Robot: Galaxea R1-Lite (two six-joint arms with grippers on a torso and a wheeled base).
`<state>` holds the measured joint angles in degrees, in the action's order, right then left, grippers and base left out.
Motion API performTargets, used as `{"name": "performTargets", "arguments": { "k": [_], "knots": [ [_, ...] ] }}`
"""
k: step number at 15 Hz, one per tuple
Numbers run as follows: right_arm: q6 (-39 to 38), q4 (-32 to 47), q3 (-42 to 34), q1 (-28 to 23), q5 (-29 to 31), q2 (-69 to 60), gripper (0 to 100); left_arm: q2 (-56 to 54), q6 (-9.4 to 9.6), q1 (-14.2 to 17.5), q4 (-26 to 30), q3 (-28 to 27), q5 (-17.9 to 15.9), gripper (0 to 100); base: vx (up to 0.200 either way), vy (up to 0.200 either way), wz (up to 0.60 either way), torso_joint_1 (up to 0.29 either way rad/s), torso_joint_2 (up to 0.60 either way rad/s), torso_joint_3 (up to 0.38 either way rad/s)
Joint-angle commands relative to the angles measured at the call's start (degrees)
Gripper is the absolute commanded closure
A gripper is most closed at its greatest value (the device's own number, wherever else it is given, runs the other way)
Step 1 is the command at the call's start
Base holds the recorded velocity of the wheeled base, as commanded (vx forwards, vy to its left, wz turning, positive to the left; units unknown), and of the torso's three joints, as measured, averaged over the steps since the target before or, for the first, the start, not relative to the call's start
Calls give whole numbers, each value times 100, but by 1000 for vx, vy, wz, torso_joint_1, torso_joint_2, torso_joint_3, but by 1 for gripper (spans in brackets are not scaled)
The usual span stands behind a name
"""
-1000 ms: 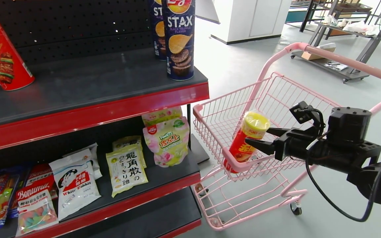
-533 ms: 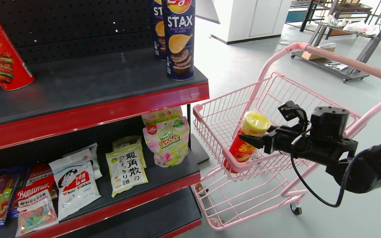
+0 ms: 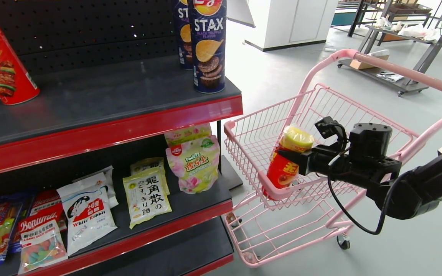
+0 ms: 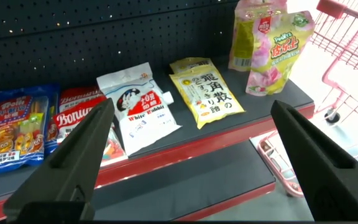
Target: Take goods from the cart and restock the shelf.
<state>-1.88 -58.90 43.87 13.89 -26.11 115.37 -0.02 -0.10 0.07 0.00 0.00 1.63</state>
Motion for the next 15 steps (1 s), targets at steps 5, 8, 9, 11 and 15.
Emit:
{"name": "performTargets", "arguments": {
  "k": [5,8,9,11,15],
  "knots": [
    [3,1267,1018,88,361,-1711,100,2,1,1,0,0,4,0,0,0,0,0,0,0],
    [3,3368,1484,246,440,-3205,100,2,1,1,0,0,4,0,0,0,0,0,0,0],
    [21,3799,1352,334,563,-3671,100,2,1,1,0,0,4,0,0,0,0,0,0,0],
    [117,4537,974,615,871,-4444,100,2,1,1,0,0,-5,0,0,0,0,0,0,0],
    [311,4686,-72,1195,985,-5051,100,2,1,1,0,0,-5,0,0,0,0,0,0,0]
  ]
}}
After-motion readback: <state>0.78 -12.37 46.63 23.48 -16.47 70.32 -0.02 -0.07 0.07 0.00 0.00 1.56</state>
